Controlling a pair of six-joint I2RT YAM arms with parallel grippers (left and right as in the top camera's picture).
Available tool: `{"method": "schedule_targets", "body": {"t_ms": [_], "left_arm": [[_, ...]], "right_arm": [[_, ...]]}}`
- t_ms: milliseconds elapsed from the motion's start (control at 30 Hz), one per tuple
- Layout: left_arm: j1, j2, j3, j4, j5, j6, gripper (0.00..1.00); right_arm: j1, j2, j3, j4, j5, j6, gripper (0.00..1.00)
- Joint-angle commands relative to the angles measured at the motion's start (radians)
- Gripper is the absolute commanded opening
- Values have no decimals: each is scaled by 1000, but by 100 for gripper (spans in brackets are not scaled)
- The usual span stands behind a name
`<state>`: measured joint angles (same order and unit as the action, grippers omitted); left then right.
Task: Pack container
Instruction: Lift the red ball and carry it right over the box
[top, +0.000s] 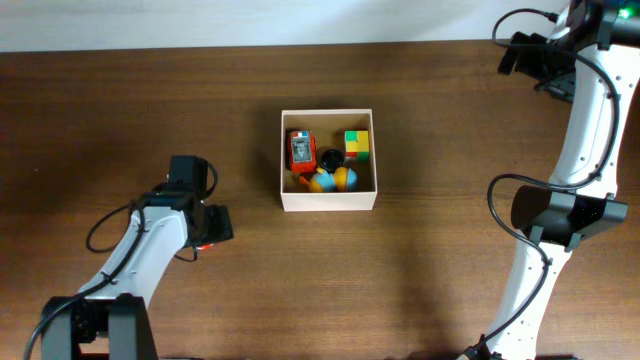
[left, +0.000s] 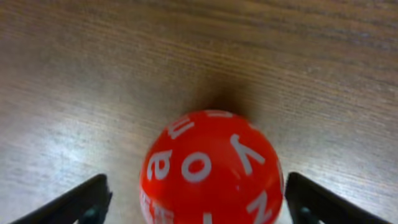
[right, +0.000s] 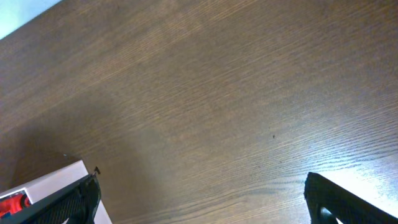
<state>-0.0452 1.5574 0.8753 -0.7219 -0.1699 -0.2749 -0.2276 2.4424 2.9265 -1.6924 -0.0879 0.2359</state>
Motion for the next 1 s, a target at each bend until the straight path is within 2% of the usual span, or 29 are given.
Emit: {"method": "schedule_targets", "body": {"t_ms": [0, 67, 133, 300, 467, 733, 967], "left_arm": [[5, -12, -33, 42, -7, -9, 68], [5, -12, -33, 58, -6, -9, 48], [5, -12, -33, 81, -6, -9, 37], [4, -12, -33, 142, 51, -9, 34], [4, -13, -29, 225, 193, -9, 33], [4, -15, 45, 375, 512, -8, 34], [4, -16, 153, 587, 835, -9, 34]], "right_arm": [[3, 1, 17, -5, -5, 5, 99], [3, 1, 17, -5, -5, 5, 99], [3, 1, 17, -5, -5, 5, 99], [3, 1, 17, -5, -5, 5, 99], [3, 1, 17, -5, -5, 5, 99], [3, 1, 17, -5, -5, 5, 99], [3, 1, 17, -5, -5, 5, 99]]}}
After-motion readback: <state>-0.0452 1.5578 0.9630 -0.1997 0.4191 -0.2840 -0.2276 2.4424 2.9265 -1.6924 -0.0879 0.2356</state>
